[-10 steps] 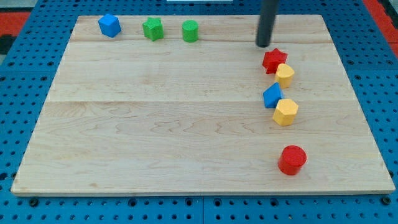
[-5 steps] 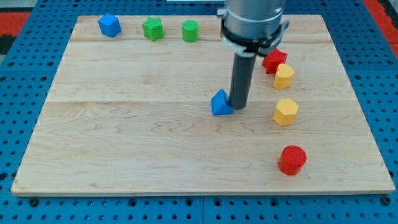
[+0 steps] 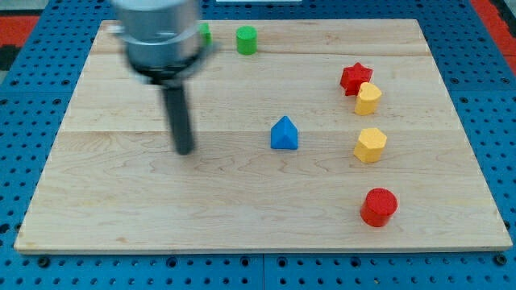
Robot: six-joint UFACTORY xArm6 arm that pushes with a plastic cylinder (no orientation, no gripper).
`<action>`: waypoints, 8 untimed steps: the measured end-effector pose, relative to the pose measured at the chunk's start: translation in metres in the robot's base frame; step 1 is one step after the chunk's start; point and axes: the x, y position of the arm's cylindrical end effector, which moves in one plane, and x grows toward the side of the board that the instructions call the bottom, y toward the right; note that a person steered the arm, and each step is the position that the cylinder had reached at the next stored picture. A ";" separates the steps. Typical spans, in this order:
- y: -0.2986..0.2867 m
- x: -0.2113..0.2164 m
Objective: Separate the blue triangle from the yellow hexagon
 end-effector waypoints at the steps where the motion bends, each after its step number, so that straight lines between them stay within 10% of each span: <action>1: -0.078 -0.012; 6: -0.148 -0.059; 8: -0.129 -0.265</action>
